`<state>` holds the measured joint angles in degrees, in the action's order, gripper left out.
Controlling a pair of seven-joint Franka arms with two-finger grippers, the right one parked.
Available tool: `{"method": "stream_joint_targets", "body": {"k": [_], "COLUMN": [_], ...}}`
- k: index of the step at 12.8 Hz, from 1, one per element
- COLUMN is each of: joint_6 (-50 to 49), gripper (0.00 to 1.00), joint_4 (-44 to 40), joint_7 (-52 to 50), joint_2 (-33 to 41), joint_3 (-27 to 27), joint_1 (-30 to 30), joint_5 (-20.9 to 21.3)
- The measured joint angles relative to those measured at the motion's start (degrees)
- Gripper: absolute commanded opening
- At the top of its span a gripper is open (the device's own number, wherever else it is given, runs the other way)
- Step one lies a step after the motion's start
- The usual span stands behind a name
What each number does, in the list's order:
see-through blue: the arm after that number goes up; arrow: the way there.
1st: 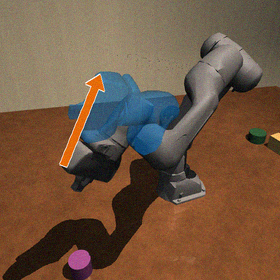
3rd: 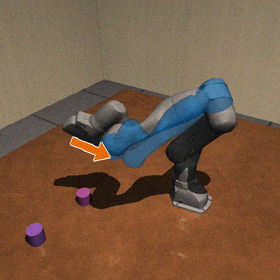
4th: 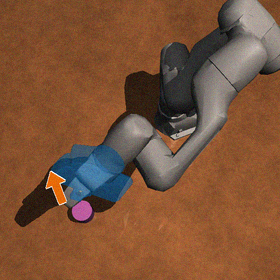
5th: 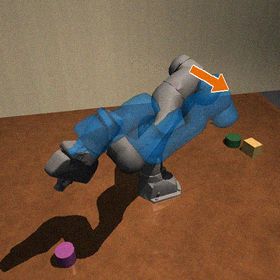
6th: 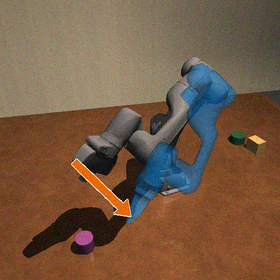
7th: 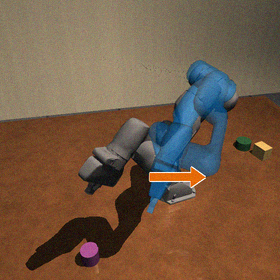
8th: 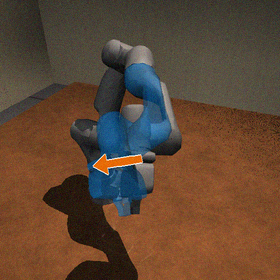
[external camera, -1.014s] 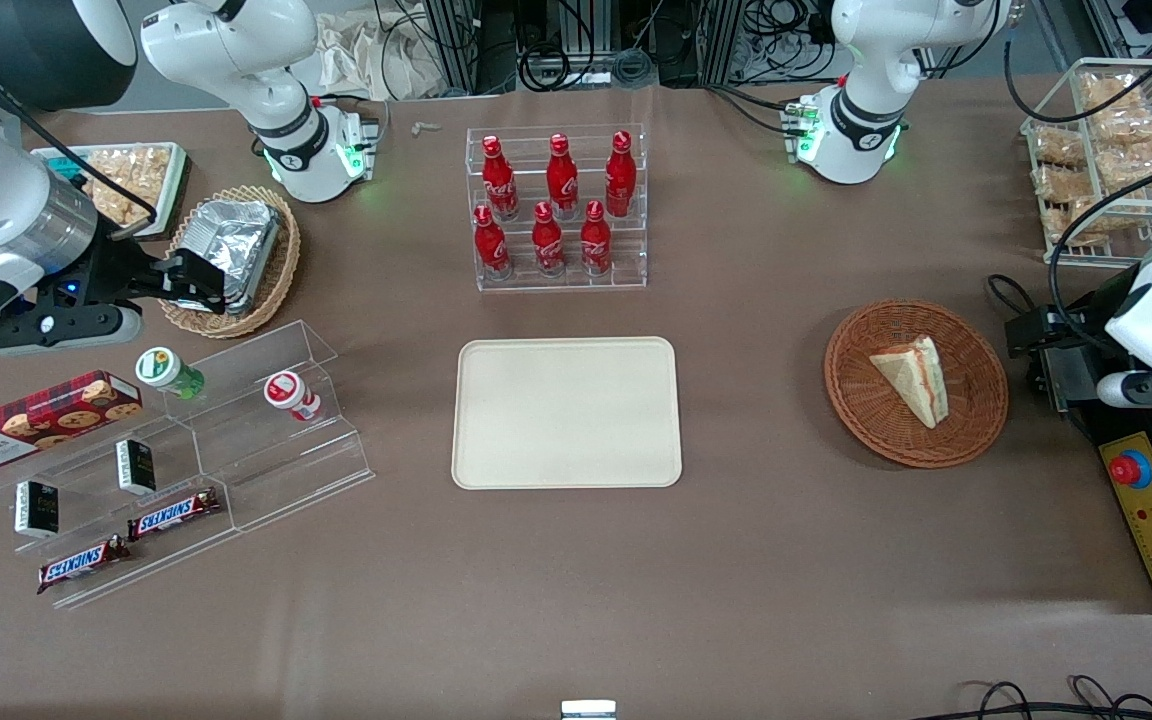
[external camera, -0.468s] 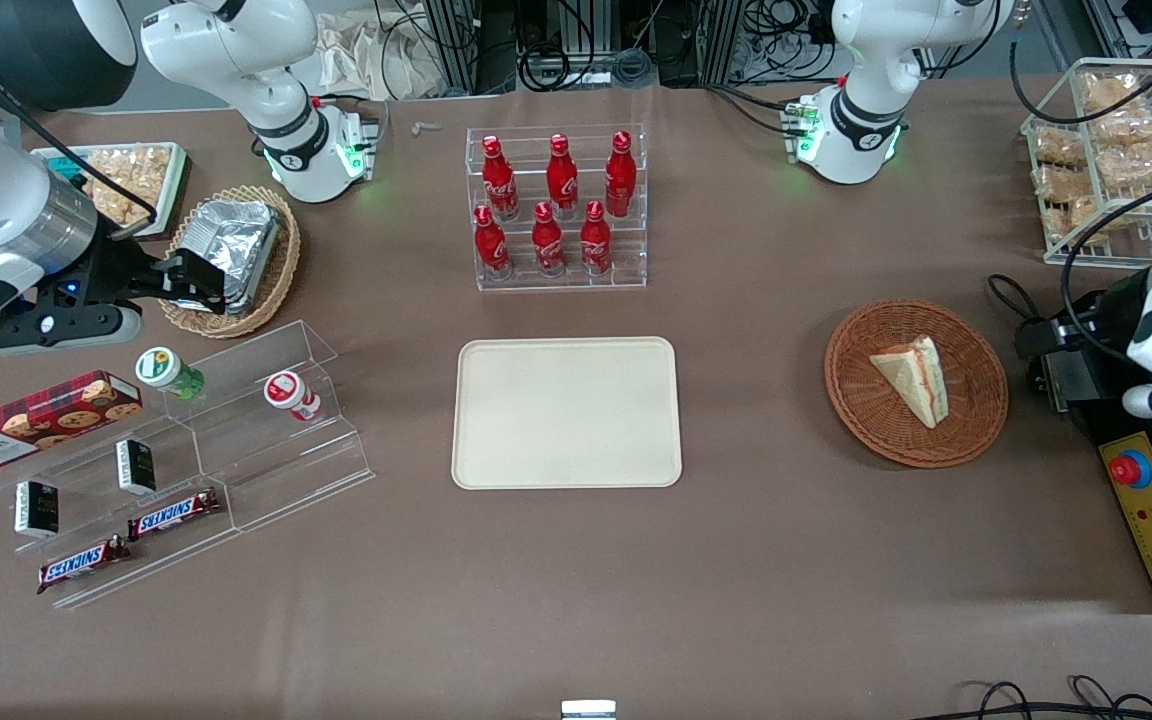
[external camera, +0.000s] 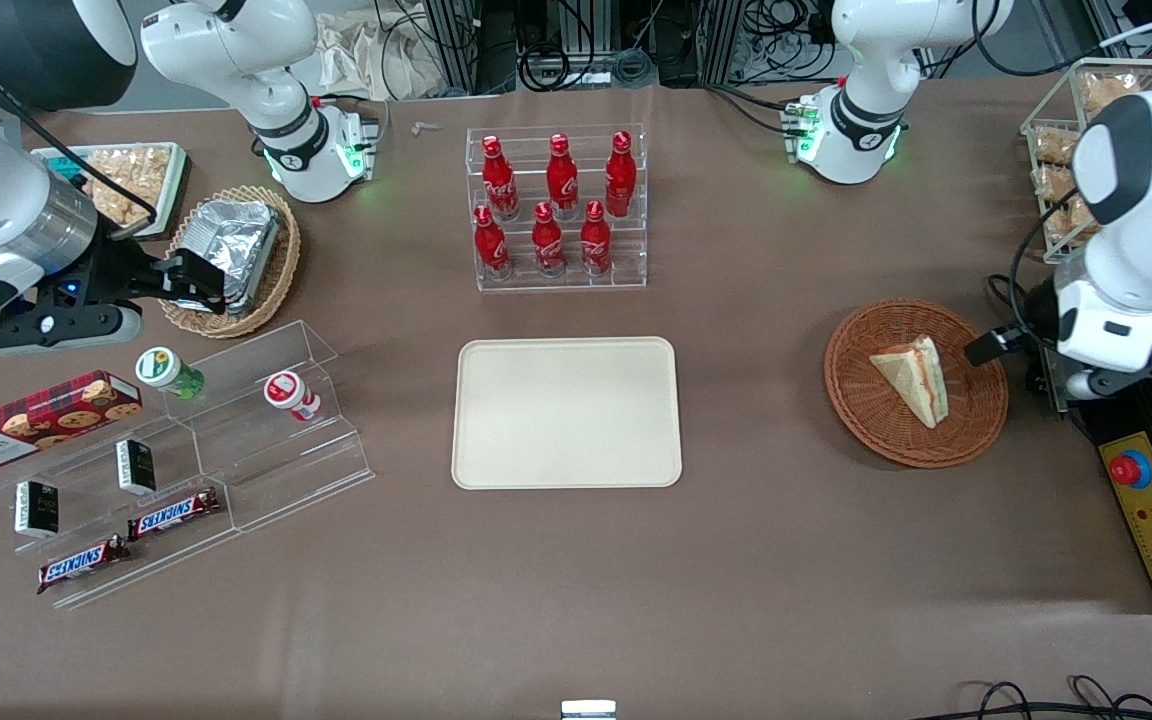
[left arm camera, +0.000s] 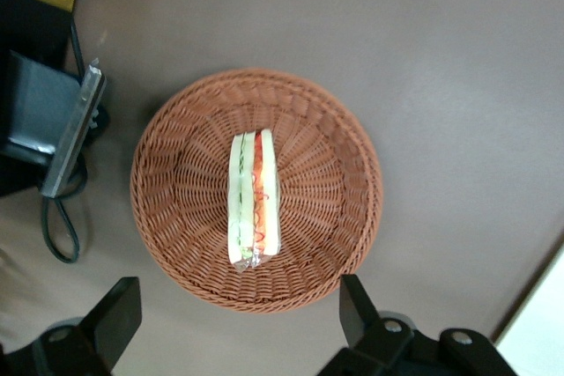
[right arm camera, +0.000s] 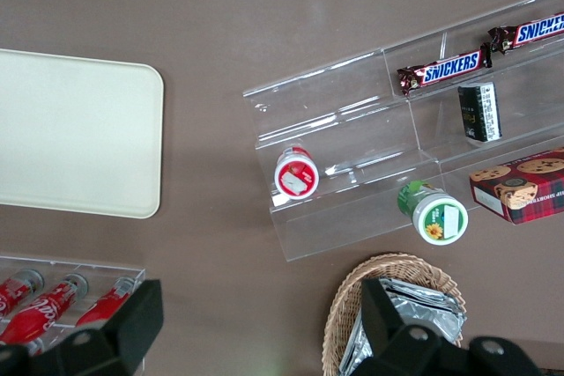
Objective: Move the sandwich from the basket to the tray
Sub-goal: 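Lower the open left gripper over the sandwich wedge in the basket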
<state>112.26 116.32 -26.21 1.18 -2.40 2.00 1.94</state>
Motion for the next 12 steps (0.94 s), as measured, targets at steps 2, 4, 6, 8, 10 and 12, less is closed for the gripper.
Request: {"method": "stream_joint_targets", "body": {"k": [2,4,6,8,10,12], "joint_6": [5.95,9.63,11.60,14.82,17.01,19.48], "gripper": [1.00,1.00,1.00,1.00,1.00,1.00], "joint_4": [5.45,8.88,10.42,12.39,13.57,14.31], "joint_7": [-0.60,-0.92,-1.27,-1.58,-2.92,-3.59], "joint_2": [0.95,1.03,0.78,0.29,-1.01,-2.68], "joint_3": [0.03,0.07,0.08,0.08,0.08,0.08], "joint_1": [0.06,0.16,0.18,0.22,0.26,0.26], "joint_5": [0.00,-0.04,-0.25,-0.94,-1.31,-1.49]}}
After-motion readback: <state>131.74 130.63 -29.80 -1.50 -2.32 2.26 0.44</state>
